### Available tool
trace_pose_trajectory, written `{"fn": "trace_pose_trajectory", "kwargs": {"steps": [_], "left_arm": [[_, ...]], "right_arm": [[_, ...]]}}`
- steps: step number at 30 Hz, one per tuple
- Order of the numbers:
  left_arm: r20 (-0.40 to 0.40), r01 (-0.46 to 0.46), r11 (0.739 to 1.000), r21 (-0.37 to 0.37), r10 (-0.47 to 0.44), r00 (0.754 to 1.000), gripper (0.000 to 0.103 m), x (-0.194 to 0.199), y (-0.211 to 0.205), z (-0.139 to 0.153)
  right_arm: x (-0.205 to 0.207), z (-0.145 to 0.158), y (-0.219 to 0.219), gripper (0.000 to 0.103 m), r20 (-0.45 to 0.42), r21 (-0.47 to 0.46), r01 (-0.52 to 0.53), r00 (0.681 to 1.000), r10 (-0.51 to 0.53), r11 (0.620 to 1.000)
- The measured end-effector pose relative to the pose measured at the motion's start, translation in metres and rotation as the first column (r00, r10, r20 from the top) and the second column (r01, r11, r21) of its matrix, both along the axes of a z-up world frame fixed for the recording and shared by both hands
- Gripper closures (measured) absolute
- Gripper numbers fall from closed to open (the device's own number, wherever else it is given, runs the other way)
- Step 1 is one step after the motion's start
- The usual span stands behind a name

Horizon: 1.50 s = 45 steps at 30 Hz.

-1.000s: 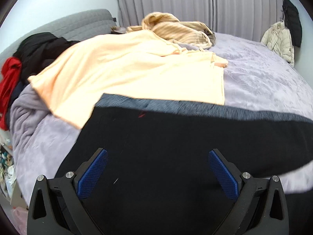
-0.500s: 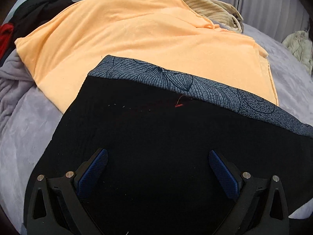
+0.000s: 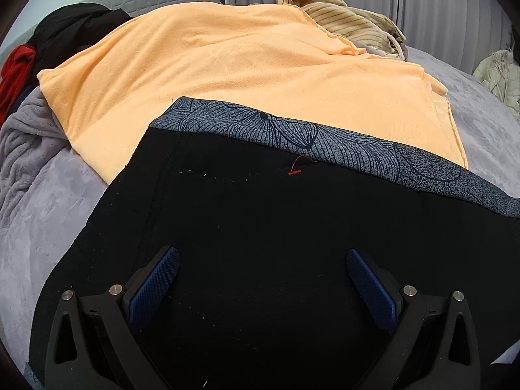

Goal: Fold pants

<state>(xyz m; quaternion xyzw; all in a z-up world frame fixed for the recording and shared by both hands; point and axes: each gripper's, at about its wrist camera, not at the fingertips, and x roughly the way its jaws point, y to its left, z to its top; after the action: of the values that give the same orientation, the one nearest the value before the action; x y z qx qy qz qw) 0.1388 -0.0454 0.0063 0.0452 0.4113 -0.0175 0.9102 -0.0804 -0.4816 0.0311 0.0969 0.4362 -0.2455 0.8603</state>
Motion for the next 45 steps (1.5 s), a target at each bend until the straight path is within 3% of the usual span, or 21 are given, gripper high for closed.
{"fn": "trace_pose_trajectory", "kwargs": {"steps": [2, 4, 5, 9, 11, 13, 16, 20, 24, 27, 33, 37, 41, 45], "left_arm": [[0.026, 0.012, 1.0, -0.016, -0.011, 1.0, 0.0, -0.005, 0.003, 0.0], [0.043, 0.023, 0.999, -0.047, -0.021, 0.999, 0.0, -0.009, 0.006, 0.004], [0.043, 0.017, 0.998, -0.055, -0.015, 0.999, 0.0, -0.01, 0.008, 0.006], [0.005, 0.031, 0.998, -0.06, -0.031, 1.0, 0.0, -0.014, 0.016, 0.018], [0.054, 0.052, 0.998, -0.042, -0.05, 0.997, 0.0, -0.022, 0.021, 0.037], [0.104, 0.063, 0.998, 0.012, -0.064, 0.992, 0.0, -0.028, 0.026, 0.052], [0.108, 0.092, 0.995, 0.043, -0.097, 0.989, 0.0, -0.029, 0.033, 0.063], [0.078, 0.094, 0.995, 0.037, -0.097, 0.992, 0.0, -0.02, 0.041, 0.056], [0.03, 0.099, 0.995, 0.005, -0.099, 0.995, 0.0, -0.014, 0.042, 0.034], [0.037, 0.119, 0.993, -0.009, -0.119, 0.992, 0.0, -0.013, 0.036, 0.033], [0.032, 0.158, 0.987, -0.026, -0.157, 0.987, 0.0, -0.008, 0.029, 0.018], [-0.013, 0.148, 0.986, -0.08, -0.15, 0.989, 0.0, -0.003, 0.037, 0.003], [-0.017, 0.144, 0.982, -0.12, -0.147, 0.989, 0.0, -0.001, 0.041, 0.0], [-0.012, 0.146, 0.985, -0.093, -0.148, 0.989, 0.0, 0.001, 0.037, -0.005]], "right_arm": [[0.007, 0.017, 0.009, 0.0, 0.007, 0.07, 0.033, 0.999, -0.033, 0.997], [0.016, 0.037, 0.044, 0.0, 0.113, 0.174, -0.081, 0.992, 0.062, 0.981], [0.021, 0.047, 0.071, 0.0, 0.15, 0.175, -0.146, 0.981, 0.12, 0.974], [0.052, 0.066, 0.188, 0.0, 0.184, 0.1, -0.422, 0.898, 0.4, 0.901], [0.065, 0.067, 0.232, 0.0, 0.176, 0.088, -0.521, 0.847, 0.502, 0.849], [0.075, 0.069, 0.263, 0.0, 0.168, 0.071, -0.597, 0.797, 0.58, 0.799], [0.094, 0.07, 0.288, 0.0, 0.146, 0.036, -0.652, 0.753, 0.642, 0.757], [0.114, 0.065, 0.29, 0.0, 0.15, 0.058, -0.684, 0.726, 0.671, 0.728], [0.122, 0.059, 0.289, 0.0, 0.13, 0.055, -0.681, 0.73, 0.671, 0.73], [0.127, 0.058, 0.288, 0.0, 0.126, 0.055, -0.694, 0.718, 0.684, 0.718], [0.176, 0.054, 0.298, 0.0, 0.041, -0.026, -0.781, 0.623, 0.781, 0.624], [0.224, 0.034, 0.282, 0.001, -0.001, 0.028, -0.799, 0.601, 0.799, 0.601], [0.262, 0.013, 0.267, 0.015, -0.035, 0.087, -0.797, 0.598, 0.801, 0.598], [0.277, -0.002, 0.268, 0.016, -0.091, 0.097, -0.832, 0.539, 0.837, 0.546]]}}
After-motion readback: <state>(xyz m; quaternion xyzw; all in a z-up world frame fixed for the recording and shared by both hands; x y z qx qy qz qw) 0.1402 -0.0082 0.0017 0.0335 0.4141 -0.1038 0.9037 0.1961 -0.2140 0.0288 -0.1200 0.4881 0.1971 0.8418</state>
